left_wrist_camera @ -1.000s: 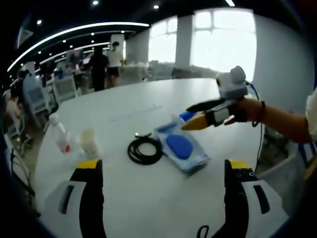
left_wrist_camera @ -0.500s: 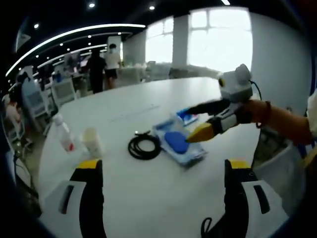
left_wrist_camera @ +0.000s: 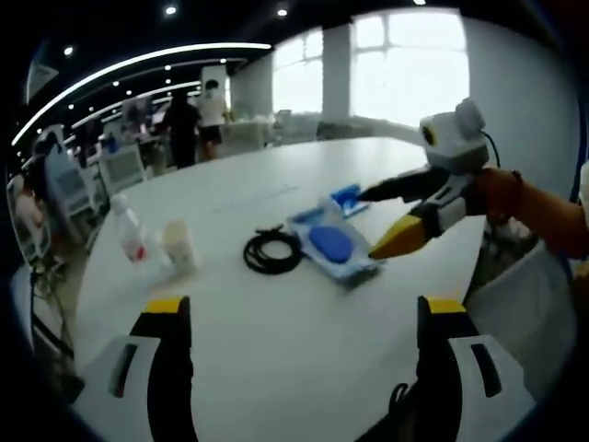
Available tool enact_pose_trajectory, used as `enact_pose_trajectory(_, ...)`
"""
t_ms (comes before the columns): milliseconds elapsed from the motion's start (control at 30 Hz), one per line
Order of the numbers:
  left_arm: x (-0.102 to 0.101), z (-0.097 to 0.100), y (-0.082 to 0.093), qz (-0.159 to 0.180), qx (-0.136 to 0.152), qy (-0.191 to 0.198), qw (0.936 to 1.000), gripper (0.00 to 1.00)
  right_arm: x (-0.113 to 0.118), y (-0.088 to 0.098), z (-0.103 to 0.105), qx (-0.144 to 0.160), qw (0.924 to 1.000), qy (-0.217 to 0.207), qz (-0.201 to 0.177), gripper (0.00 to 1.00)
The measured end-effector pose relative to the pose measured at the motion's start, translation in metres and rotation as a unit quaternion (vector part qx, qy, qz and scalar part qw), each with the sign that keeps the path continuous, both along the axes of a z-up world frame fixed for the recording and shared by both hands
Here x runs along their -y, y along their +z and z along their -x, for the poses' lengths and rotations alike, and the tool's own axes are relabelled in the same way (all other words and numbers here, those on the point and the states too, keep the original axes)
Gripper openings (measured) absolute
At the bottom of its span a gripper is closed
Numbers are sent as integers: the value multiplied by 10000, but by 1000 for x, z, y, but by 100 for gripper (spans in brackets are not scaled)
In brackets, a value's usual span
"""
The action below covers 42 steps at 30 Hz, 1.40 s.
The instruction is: Arrange the tabletop items into an orderly group along one side of the table until the central work area is clear of visible clutter.
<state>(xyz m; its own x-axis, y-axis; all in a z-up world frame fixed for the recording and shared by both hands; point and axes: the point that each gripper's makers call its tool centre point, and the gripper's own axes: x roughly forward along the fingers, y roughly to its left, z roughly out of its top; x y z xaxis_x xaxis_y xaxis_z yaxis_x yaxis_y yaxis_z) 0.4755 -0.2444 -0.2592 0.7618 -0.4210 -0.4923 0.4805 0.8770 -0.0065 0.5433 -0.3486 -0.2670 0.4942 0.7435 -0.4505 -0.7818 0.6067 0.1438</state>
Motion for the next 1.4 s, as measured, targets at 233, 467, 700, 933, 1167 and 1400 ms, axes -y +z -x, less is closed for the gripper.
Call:
enact_pose_trajectory(233,-5,-2,1,175,113,148,9997,100,-4,-2,-4,123,9999,-13,110,95)
enact_pose_trajectory(467,1,1,1,-58,184,95,9998,100,-21,3,-27,385,9990,166,179,90)
enact_pose_trajectory(700,-4,1,10,225,325,181,9991,100,-50,-28,-50,523,9956,554,550,78)
enact_pose_trajectory(933,-5,-1,7,158,316,247,9991,100,-71,-61,-76,232,9966,512,607,71)
enact_pose_trajectory(1167,-9,1,12,665,247,274,9971,100,-77,-94,-87,30,9937,469,1015,69)
enact_pose_trajectory(1400,-16,-2,8,-174,387,354,9985,100,-83,-112,-102,-235,9932,431,1059,66)
